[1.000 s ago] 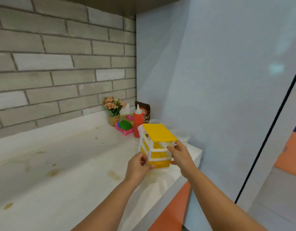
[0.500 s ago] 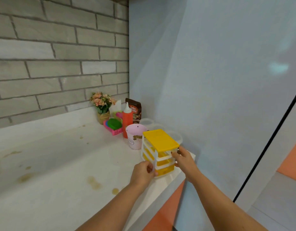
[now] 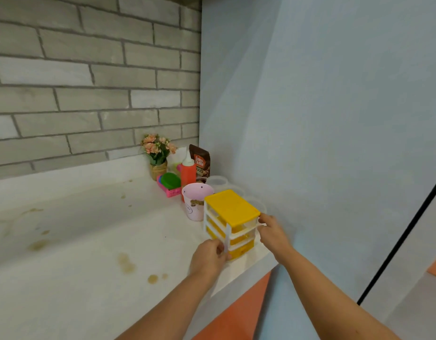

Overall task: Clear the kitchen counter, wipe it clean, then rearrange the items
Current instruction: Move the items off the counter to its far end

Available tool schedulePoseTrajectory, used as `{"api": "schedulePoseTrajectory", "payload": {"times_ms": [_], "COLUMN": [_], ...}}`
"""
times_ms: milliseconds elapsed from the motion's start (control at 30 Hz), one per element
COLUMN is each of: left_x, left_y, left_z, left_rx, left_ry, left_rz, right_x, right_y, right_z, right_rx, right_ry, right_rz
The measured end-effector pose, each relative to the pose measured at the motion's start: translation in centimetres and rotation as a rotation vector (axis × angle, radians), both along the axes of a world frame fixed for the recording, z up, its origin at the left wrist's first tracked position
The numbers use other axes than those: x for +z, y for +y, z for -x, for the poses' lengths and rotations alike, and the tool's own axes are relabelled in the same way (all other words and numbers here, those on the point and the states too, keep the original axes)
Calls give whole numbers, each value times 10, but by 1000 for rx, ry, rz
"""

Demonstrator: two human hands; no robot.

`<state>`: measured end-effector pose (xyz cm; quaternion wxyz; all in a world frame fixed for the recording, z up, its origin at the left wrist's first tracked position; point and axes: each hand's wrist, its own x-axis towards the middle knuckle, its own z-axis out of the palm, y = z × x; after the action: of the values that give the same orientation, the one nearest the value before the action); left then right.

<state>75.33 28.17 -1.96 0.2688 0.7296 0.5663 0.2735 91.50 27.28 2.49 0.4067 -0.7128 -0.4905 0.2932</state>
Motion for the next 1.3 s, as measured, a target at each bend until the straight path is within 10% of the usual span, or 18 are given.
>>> {"api": "schedulePoseTrajectory", "payload": {"times_ms": [633, 1300], "left_x": [39, 95], "left_y": [-12, -153], "left_z": [55, 404], "left_rx": [301, 764], "left_ry": [-421, -461], "left_rz": [-81, -274], "right_x": [66, 70], "right_y": [14, -66], "right_z": [69, 444], "right_rx": [79, 658], "right_ry": [-34, 148], "right_rz": [-529, -515]}}
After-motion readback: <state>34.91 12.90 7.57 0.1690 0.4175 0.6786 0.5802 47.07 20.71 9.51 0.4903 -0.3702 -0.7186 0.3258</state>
